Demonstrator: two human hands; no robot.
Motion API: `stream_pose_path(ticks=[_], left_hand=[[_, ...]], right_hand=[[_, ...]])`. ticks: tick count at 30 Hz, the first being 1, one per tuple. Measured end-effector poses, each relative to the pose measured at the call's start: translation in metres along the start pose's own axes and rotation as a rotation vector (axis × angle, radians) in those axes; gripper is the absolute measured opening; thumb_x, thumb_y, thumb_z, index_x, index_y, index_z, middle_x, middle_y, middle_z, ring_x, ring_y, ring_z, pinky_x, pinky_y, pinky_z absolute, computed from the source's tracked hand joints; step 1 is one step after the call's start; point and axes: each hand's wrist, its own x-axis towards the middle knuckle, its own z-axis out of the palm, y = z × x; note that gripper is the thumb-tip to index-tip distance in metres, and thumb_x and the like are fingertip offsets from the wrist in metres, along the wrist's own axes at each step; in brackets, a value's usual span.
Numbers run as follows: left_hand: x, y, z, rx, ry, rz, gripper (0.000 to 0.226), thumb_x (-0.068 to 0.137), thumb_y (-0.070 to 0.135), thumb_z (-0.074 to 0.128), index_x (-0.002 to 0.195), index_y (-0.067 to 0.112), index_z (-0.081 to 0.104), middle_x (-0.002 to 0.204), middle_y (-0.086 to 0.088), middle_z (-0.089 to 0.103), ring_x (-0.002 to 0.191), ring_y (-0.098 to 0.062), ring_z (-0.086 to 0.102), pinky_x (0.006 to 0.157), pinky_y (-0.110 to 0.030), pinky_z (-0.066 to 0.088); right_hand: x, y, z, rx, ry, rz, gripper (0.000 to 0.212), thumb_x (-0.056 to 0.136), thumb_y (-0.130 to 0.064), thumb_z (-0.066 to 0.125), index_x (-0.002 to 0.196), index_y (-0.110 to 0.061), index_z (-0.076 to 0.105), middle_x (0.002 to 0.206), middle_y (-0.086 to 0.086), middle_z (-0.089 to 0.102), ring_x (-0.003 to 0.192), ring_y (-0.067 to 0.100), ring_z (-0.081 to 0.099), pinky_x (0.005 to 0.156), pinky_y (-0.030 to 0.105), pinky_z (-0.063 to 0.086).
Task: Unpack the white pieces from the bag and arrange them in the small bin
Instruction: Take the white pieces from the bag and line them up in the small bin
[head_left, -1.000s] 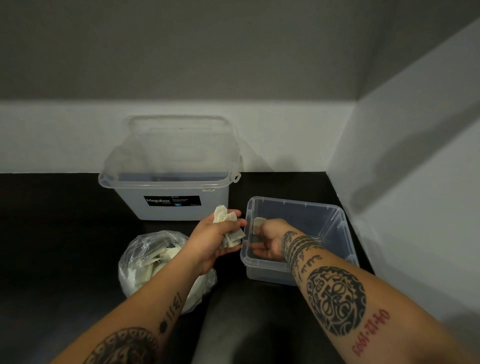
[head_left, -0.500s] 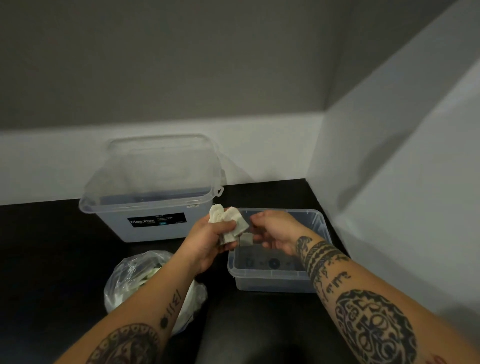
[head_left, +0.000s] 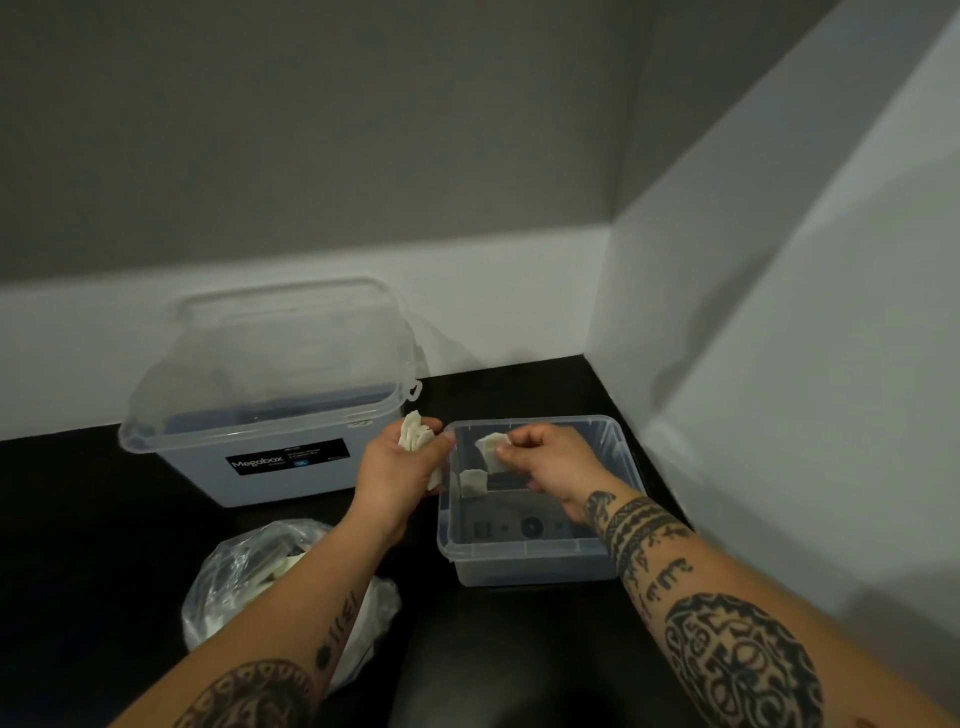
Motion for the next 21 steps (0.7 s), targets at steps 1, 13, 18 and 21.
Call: stream_pose_path(ticks=[1,13,18,21], left_hand=[[0.002,-0.002,-0.002,0.05,0.031,0.003,0.02,0.091,0.022,0.077,0.108,0.022,0.066,0.102,-0.007,0.071,0.094,-0.022,0.069,0.07,-0.036,0.059],[0.003,-0.023,-0.006,0.241,0.03,-0.083,0.016,0.09,0.024,0.078,0.097,0.029,0.064,0.097,-0.002,0.069,0.09,-0.018,0.067,0.075,-0.038,0.061],[-0.002,-0.028,-0.011,0.202,0.014,-0.113,0.017,0.087,0.025,0.08,0.101,0.024,0.071,0.097,-0.004,0.074,0.092,-0.022,0.072,0.075,-0.041,0.064],[-0.006,-0.031,-0.013,0.204,0.024,-0.115,0.017,0.085,0.027,0.082,0.099,0.022,0.073,0.094,-0.005,0.076,0.09,-0.023,0.074,0.076,-0.045,0.065]], right_hand=[[0.004,0.005,0.0,-0.034,0.019,0.05,0.008,0.094,-0.02,0.07,0.097,-0.027,0.068,0.105,-0.003,0.069,0.093,0.011,0.064,0.079,0.027,0.052],[0.066,0.027,0.043,-0.352,0.02,0.472,0.033,0.086,-0.027,0.078,0.112,-0.008,0.07,0.101,0.012,0.073,0.073,0.019,0.066,0.059,0.028,0.054],[0.075,0.035,0.053,-0.33,0.093,0.504,0.035,0.082,-0.028,0.082,0.107,-0.008,0.069,0.098,0.01,0.071,0.081,0.021,0.069,0.064,0.03,0.059],[0.076,0.042,0.062,-0.332,0.1,0.489,0.038,0.079,-0.03,0.085,0.105,-0.008,0.069,0.1,0.01,0.071,0.089,0.025,0.071,0.082,0.037,0.062]])
